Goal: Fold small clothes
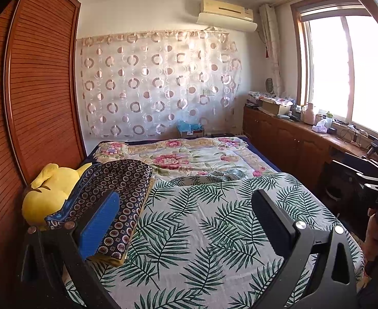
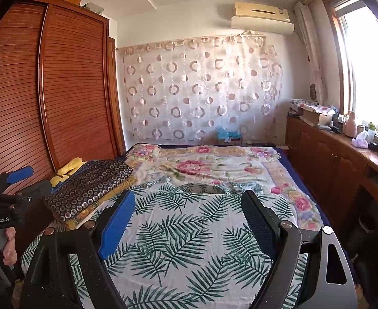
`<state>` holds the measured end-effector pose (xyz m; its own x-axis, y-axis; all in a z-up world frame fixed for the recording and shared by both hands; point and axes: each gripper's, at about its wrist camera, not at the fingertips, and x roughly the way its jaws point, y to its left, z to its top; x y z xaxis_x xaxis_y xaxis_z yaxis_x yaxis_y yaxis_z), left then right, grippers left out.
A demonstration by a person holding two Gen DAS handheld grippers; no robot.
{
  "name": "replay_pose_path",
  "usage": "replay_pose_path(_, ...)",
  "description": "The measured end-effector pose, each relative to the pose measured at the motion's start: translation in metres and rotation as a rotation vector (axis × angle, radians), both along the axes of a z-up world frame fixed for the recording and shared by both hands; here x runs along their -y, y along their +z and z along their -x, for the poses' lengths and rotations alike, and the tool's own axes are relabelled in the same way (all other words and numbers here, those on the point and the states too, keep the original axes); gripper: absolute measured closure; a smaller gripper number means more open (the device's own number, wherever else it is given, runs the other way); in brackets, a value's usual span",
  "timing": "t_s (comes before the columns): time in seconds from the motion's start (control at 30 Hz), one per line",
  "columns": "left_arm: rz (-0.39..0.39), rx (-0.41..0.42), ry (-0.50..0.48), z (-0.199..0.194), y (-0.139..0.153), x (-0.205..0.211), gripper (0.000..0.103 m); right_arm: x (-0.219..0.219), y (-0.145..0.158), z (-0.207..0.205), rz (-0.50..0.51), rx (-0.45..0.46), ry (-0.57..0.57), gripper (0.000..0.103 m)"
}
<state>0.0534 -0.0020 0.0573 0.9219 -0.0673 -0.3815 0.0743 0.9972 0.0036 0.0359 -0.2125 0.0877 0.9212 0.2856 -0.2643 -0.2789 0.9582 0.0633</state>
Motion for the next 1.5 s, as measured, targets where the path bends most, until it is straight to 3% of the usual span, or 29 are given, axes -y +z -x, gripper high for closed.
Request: replay_pose_path(1.5,0.001,0.004,0.001,0.003,0.001,-0.001,0.001,0.012,0.0,-0.004,0.004,0.005,0.014,0.017)
